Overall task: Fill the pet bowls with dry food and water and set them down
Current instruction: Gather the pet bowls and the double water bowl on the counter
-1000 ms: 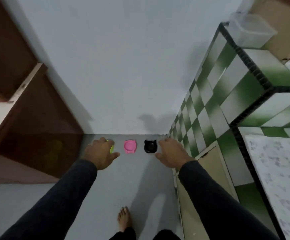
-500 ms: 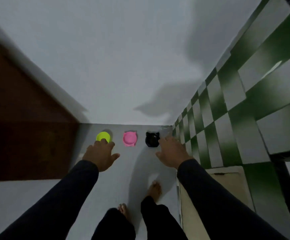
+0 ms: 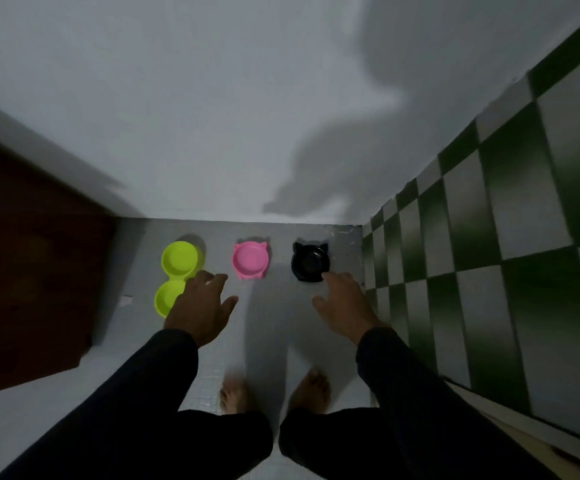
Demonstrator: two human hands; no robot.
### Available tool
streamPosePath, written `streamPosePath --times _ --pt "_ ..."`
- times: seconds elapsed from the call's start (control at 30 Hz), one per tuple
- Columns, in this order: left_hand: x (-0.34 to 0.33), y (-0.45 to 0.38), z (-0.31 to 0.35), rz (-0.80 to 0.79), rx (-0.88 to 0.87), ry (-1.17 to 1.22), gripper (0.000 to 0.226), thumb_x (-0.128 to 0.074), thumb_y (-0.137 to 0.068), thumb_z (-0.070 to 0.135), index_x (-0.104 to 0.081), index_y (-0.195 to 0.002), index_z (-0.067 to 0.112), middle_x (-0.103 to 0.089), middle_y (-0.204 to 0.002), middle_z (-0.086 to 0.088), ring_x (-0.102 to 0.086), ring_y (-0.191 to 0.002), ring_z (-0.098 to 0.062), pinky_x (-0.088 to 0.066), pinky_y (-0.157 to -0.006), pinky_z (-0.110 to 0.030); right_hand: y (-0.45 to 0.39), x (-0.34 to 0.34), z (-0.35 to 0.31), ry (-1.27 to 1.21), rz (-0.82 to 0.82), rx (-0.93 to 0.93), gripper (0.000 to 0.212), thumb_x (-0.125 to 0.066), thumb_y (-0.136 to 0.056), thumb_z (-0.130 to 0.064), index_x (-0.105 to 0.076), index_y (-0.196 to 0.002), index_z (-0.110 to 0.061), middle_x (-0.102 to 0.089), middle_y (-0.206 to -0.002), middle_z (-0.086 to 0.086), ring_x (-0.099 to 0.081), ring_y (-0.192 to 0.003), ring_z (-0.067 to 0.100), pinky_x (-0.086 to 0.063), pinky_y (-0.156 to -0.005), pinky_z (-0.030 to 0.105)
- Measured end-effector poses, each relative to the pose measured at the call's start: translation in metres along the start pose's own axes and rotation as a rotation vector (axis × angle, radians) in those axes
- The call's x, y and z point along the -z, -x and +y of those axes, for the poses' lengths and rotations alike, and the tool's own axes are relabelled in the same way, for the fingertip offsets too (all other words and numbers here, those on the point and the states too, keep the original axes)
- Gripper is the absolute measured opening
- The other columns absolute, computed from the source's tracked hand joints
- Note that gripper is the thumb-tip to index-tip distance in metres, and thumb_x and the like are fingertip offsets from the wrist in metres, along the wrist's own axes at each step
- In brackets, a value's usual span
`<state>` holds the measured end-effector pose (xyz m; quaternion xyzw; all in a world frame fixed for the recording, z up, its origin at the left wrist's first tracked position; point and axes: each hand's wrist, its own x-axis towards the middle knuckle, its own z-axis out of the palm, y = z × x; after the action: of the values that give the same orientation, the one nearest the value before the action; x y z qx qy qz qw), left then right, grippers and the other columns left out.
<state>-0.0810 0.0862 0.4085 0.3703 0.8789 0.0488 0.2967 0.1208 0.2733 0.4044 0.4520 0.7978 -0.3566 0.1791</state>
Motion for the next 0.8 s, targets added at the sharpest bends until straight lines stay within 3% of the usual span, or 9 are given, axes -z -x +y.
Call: streamPosePath --times 0.17,0.43,0.5,0.63,0.8 --pt "-0.079 -0.070 -0.026 0.004 0.021 0.062 0.058 -0.064 -0.100 0.037 -0.051 -0.147 0.007 -0.053 -0.136 -0.019 -0.050 -0.129 -0.035 -0.043 -0.108 -0.046 -0.080 -0.068 0.041 -0.154 -0.046 -0.146 0.055 -0.057 -0.098 -0.032 -0.038 -0.147 -0.013 -0.047 -0.141 0.015 -0.051 -0.122 0.030 -0.043 -0.090 0.033" --pt "-0.185 -0.164 -0.069 0.009 0.165 0.175 0.060 -0.072 -0.095 0.037 -0.054 -0.143 0.007 -0.054 -0.133 -0.022 -0.053 -0.123 -0.037 -0.042 -0.104 -0.045 -0.185 -0.156 0.097 -0.321 -0.065 -0.275 0.064 -0.058 -0.098 -0.033 -0.034 -0.152 -0.007 -0.046 -0.149 0.016 -0.050 -0.131 0.033 -0.047 -0.105 0.041" --pt "-0.207 -0.181 -0.079 0.025 0.232 0.253 0.061 -0.076 -0.092 0.037 -0.055 -0.141 0.006 -0.056 -0.132 -0.022 -0.057 -0.120 -0.037 -0.046 -0.104 -0.046 -0.207 -0.173 0.107 -0.371 -0.035 -0.313 0.066 -0.058 -0.098 -0.032 -0.032 -0.154 -0.008 -0.046 -0.149 0.016 -0.050 -0.132 0.033 -0.047 -0.104 0.040" --pt "-0.245 -0.213 -0.092 0.064 0.365 0.419 0.058 -0.081 -0.087 0.037 -0.061 -0.131 0.005 -0.066 -0.126 -0.019 -0.064 -0.113 -0.034 -0.052 -0.097 -0.046 -0.246 -0.206 0.122 -0.462 0.065 -0.421 0.055 -0.060 -0.094 -0.031 -0.044 -0.141 -0.009 -0.058 -0.132 0.015 -0.061 -0.113 0.034 -0.055 -0.094 0.044" --pt "-0.277 -0.244 -0.098 0.133 0.547 0.629 0.053 -0.082 -0.084 0.043 -0.065 -0.118 0.007 -0.069 -0.116 -0.013 -0.065 -0.104 -0.031 -0.056 -0.090 -0.044 -0.285 -0.234 0.137 -0.579 0.208 -0.566 0.057 -0.067 -0.092 -0.037 -0.048 -0.134 -0.004 -0.061 -0.128 0.018 -0.062 -0.111 0.037 -0.050 -0.080 0.035"
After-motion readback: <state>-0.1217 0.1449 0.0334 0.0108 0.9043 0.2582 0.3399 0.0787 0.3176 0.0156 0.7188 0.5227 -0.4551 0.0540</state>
